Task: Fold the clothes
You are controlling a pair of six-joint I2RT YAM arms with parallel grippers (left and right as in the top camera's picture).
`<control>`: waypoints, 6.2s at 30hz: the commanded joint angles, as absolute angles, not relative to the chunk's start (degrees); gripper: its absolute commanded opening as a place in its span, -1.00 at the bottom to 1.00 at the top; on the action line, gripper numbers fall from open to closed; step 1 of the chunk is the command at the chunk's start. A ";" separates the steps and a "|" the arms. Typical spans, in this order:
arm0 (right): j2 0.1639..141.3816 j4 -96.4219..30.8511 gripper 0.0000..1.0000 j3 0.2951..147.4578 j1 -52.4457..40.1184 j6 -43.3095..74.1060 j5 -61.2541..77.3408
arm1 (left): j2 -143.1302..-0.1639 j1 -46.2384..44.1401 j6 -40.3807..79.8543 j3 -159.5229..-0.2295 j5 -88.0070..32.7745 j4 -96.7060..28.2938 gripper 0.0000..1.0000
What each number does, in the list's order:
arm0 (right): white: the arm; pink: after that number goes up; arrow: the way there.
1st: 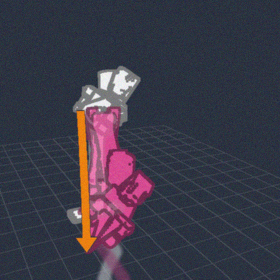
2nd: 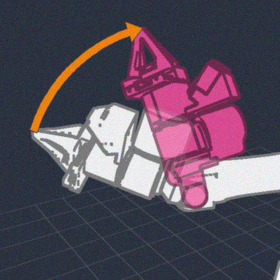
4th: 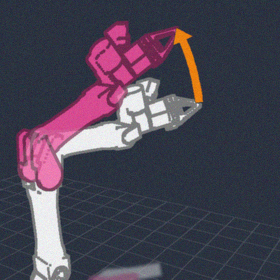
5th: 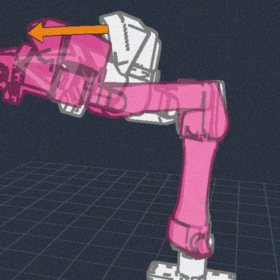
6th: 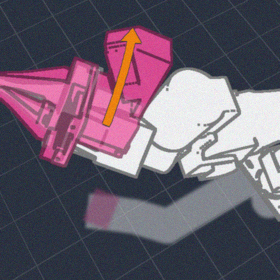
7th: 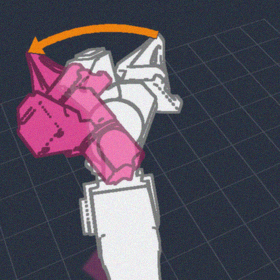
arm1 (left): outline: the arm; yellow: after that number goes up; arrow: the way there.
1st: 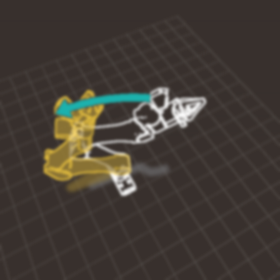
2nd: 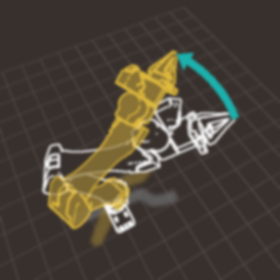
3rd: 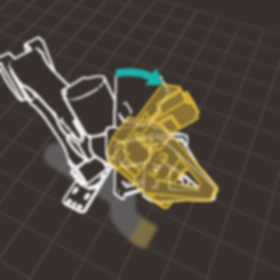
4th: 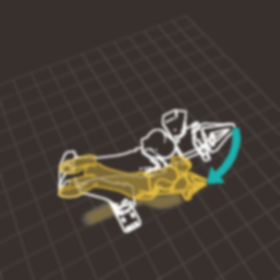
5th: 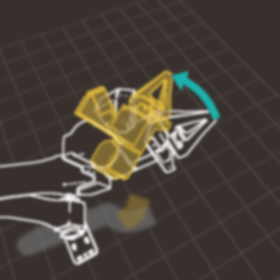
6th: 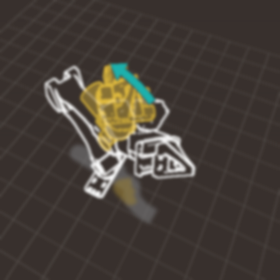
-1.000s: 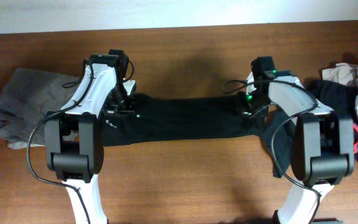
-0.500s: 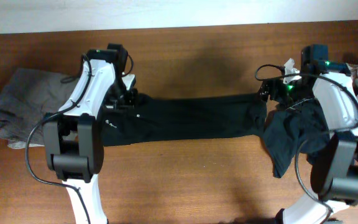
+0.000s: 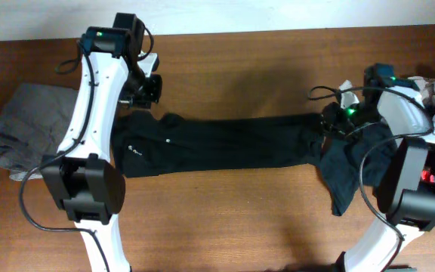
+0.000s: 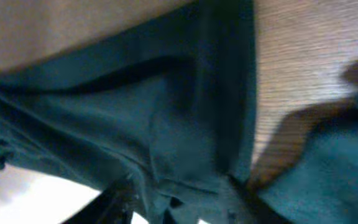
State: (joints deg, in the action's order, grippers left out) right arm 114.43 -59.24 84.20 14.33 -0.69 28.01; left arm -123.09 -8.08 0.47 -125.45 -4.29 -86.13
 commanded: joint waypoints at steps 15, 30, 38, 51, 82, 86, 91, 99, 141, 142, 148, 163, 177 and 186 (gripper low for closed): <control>114.72 -52.42 -0.92 71.09 20.38 15.44 9.04 | -119.85 -8.10 -0.23 -126.98 -4.67 -85.30 -0.96; 108.07 -60.27 -0.92 79.66 36.21 14.98 13.93 | -115.11 -8.10 -1.32 -128.18 -4.51 -84.23 -0.96; 103.46 -63.35 -0.09 80.34 30.04 0.30 37.85 | -106.61 -8.10 -1.32 -131.41 -4.49 -83.99 -0.60; 110.02 -56.86 0.70 79.66 16.78 0.89 27.99 | -101.12 -8.10 -1.32 -131.41 -4.47 -85.67 -0.35; 122.93 -58.89 0.28 78.65 16.73 -10.52 39.20 | -101.12 -8.10 -1.32 -131.41 -4.47 -86.19 -0.36; 122.93 -58.83 -0.11 78.65 16.71 -10.50 39.22 | -101.12 -8.10 -1.32 -131.41 -4.47 -86.24 -0.36; 122.83 -58.50 -0.81 78.81 16.80 -10.44 39.40 | -101.12 -8.10 -1.32 -131.41 -4.47 -86.24 -0.36; 118.06 -63.90 -0.92 83.70 18.96 -7.55 39.97 | -101.12 -8.10 -1.32 -131.41 -4.47 -86.21 -0.36; 107.39 -68.71 -0.92 105.67 -25.19 0.64 25.61 | -89.27 -8.05 -1.26 -131.41 -0.60 -80.99 -0.30; 107.39 -66.72 -0.92 105.67 -27.09 0.99 25.58 | -88.14 -8.05 -1.26 -131.44 -0.60 -80.99 -0.28; 109.12 -55.99 -0.92 105.67 -37.63 8.38 15.68 | -83.77 -8.05 -1.26 -131.41 -0.62 -81.73 -0.29; 118.50 -49.58 -0.38 105.65 -43.11 9.76 9.45 | -82.37 -8.10 -1.28 -131.41 -0.62 -84.14 -0.28; 116.84 -49.56 0.24 105.71 -38.37 10.07 13.54 | -83.72 -8.10 -1.28 -131.28 -0.62 -85.58 -0.27; 114.13 -51.77 0.27 105.71 -30.04 4.29 31.94 | -91.98 -8.10 -1.26 -131.28 -0.64 -87.39 -0.28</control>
State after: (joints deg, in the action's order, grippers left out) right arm 117.60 -51.35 104.62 -31.55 6.50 23.79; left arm -89.21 -8.08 -0.82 -131.04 -1.21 -86.80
